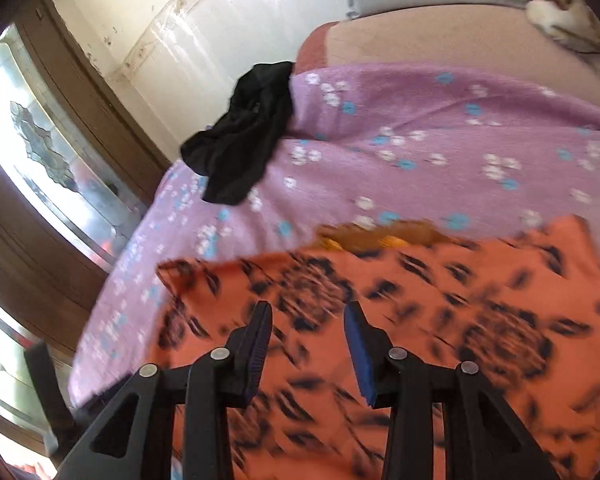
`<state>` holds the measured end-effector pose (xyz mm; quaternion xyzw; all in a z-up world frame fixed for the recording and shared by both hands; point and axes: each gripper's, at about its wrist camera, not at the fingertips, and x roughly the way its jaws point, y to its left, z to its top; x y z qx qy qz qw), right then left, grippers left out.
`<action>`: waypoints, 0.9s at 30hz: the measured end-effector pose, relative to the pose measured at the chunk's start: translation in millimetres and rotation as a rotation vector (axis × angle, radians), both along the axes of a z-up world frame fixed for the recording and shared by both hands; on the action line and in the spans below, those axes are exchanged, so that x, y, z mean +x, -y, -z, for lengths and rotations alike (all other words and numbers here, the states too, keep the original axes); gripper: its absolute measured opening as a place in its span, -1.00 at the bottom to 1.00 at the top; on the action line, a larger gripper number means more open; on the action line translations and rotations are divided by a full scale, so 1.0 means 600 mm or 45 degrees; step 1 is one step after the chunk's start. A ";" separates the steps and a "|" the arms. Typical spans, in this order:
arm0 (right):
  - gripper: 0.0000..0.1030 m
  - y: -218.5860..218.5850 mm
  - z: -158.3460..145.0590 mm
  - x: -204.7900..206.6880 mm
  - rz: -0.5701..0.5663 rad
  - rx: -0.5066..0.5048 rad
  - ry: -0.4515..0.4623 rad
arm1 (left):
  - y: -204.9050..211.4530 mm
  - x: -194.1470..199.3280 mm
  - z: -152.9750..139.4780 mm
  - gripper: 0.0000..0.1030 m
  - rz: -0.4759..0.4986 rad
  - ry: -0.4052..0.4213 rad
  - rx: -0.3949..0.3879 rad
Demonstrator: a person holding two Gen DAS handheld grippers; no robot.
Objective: Fold small clothes
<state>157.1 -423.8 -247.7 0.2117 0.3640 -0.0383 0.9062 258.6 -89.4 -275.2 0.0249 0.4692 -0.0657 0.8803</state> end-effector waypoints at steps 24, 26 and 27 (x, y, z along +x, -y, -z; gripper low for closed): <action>-0.21 -0.086 0.039 0.081 -0.243 0.117 -0.078 | -0.045 0.007 -0.014 0.71 -0.182 0.010 0.013; -0.20 -0.123 0.061 0.146 -0.309 0.149 -0.125 | -0.047 0.000 -0.015 0.71 -0.173 0.013 0.034; -0.20 -0.140 0.073 0.174 -0.335 0.173 -0.152 | -0.048 0.002 -0.013 0.71 -0.171 0.006 0.043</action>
